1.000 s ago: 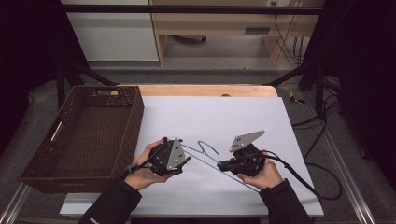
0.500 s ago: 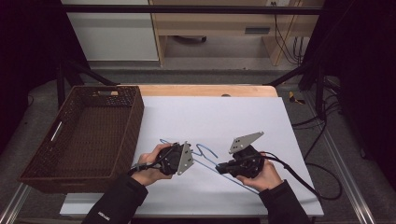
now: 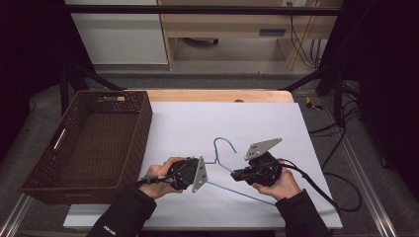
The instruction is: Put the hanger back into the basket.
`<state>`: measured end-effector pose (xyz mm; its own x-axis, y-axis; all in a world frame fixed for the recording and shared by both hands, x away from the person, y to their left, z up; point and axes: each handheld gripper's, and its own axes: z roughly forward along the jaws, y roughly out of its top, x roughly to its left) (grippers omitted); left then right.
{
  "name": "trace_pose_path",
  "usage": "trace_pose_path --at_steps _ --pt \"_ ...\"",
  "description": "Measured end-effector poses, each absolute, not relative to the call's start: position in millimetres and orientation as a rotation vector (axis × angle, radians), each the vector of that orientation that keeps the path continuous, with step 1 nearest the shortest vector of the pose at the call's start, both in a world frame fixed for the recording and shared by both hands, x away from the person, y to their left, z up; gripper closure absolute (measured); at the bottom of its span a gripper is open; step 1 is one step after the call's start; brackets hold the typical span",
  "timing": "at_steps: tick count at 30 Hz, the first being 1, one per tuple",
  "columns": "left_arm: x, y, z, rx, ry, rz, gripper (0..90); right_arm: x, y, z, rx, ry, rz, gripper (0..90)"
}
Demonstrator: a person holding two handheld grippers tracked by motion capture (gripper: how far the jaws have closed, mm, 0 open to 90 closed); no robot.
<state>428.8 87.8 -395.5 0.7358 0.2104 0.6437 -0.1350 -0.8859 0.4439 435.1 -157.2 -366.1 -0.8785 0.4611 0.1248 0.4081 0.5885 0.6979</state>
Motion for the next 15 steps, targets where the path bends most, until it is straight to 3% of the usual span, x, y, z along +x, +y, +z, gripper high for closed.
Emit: trace_pose_path --at_steps 7,11,15 --pt "429.5 84.2 -391.0 2.505 0.124 0.955 87.0 436.1 -159.3 -365.0 0.75 2.701 1.167 84.5" --pt "432.4 82.2 -384.6 2.502 0.251 0.917 87.0 435.5 -166.2 -360.1 0.749 2.603 1.209 75.0" --pt "436.2 80.3 -378.1 2.515 0.345 0.932 87.0 435.5 -180.7 -352.1 0.798 2.46 1.273 58.7"
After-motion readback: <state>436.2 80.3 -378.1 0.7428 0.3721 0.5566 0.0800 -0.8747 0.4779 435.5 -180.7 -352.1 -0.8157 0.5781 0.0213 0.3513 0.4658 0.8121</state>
